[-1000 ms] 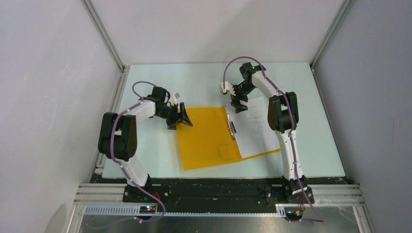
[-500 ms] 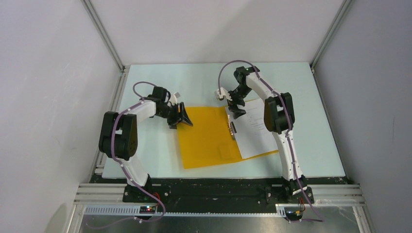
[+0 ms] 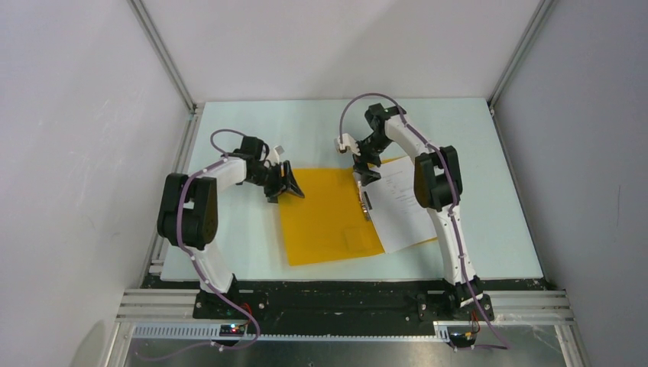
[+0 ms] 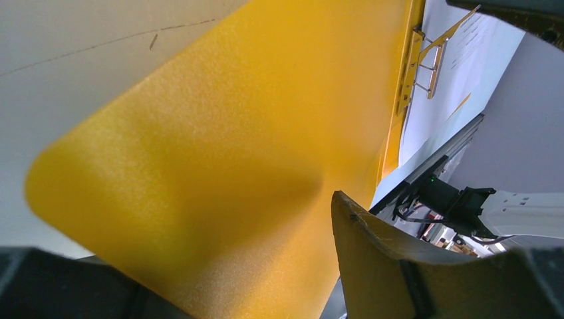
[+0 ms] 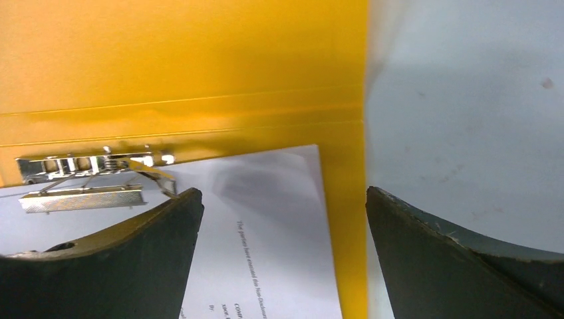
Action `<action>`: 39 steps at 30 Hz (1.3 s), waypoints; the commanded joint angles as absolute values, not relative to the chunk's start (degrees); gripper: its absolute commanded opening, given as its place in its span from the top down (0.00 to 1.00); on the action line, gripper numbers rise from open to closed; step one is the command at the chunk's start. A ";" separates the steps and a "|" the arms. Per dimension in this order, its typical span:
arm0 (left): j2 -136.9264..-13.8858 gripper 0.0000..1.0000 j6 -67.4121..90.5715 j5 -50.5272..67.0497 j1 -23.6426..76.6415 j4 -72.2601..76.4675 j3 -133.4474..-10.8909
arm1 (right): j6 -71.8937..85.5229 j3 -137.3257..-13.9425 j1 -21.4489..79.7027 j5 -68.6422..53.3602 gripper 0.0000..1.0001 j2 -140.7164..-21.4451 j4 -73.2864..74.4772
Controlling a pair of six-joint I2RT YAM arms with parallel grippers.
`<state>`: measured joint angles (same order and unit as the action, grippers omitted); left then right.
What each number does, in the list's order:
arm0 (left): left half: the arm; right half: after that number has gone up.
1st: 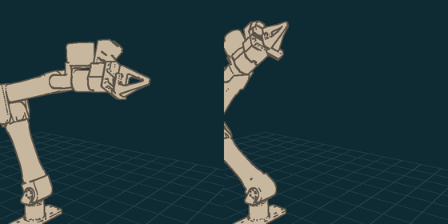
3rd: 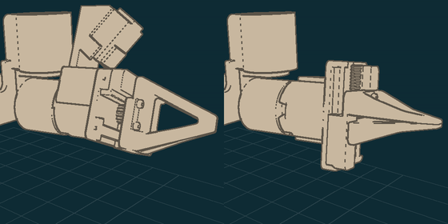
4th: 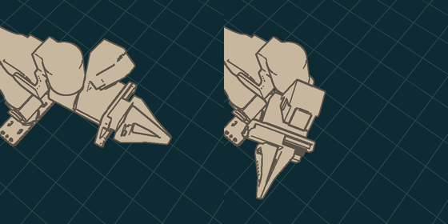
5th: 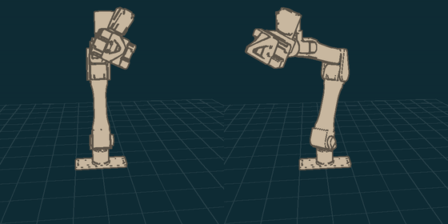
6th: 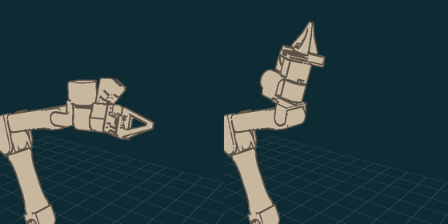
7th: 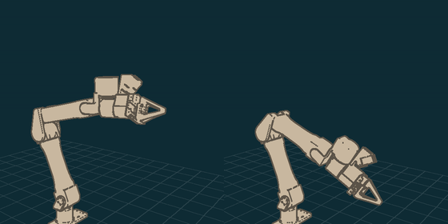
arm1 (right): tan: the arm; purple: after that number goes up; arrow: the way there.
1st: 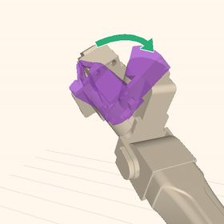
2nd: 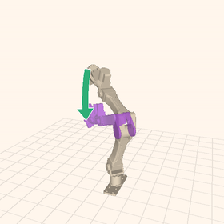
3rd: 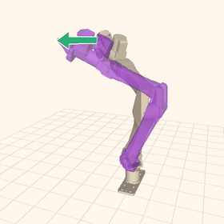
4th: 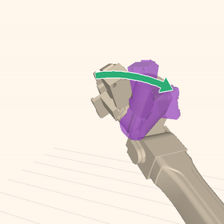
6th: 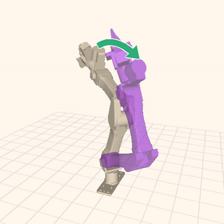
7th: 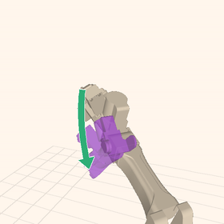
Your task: Put the files into the folder
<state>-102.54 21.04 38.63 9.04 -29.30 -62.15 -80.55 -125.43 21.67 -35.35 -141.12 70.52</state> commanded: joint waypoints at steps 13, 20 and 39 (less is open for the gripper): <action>-101.70 0.27 22.62 39.98 9.40 -28.10 -63.15 | -22.09 -89.22 2.31 -30.74 0.03 -108.31 47.61; -101.36 0.27 22.89 40.74 9.51 -28.10 -62.39 | -14.50 -73.87 -2.41 -15.58 0.03 -97.51 48.91; -100.28 0.28 23.76 41.26 10.91 -26.95 -61.27 | -13.78 -62.75 -4.74 -12.73 0.01 -97.60 52.52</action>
<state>-102.98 22.72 39.42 10.31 -28.29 -61.60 -14.98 -64.40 -5.30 -12.29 -99.33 50.89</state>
